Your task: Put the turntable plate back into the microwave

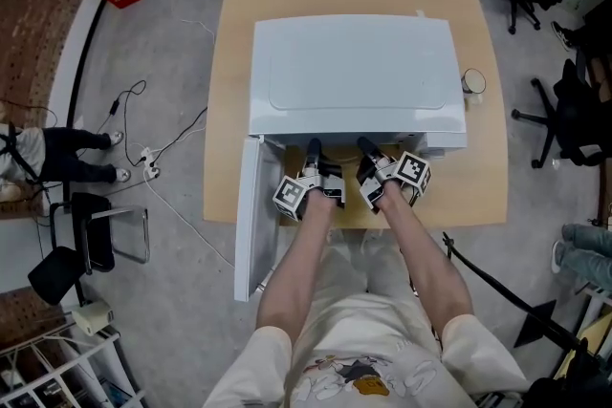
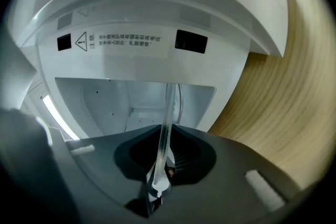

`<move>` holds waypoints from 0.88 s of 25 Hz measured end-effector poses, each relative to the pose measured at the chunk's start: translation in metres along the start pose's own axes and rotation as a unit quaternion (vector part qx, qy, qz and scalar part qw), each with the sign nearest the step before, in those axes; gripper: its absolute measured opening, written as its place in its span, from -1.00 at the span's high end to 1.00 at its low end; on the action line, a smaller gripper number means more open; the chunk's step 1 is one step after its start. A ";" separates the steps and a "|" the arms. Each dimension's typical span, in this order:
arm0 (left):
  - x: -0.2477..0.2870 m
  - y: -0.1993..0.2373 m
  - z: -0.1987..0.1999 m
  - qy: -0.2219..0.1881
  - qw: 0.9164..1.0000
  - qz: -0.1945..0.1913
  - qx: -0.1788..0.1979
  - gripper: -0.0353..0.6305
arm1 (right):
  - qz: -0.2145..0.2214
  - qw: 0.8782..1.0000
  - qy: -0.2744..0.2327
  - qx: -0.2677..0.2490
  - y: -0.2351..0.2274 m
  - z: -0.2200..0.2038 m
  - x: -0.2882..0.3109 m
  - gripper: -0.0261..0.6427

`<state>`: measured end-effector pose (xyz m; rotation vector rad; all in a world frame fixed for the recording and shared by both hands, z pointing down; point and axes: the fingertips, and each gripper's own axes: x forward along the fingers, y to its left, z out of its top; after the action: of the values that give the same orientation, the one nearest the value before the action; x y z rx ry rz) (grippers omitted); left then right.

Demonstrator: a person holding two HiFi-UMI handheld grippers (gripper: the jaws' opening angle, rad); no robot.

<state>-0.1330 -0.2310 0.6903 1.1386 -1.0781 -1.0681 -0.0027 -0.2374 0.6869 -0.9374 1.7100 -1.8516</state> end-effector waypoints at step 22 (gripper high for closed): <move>0.012 0.001 0.002 -0.016 1.000 -0.004 -0.004 0.81 | 0.026 0.997 0.064 0.033 0.001 -0.036 -0.002 0.76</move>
<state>-0.1333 -0.2426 0.6927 1.1232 -1.0939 -1.1008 -0.0284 -0.2119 0.6854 -0.7556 1.7193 -1.9574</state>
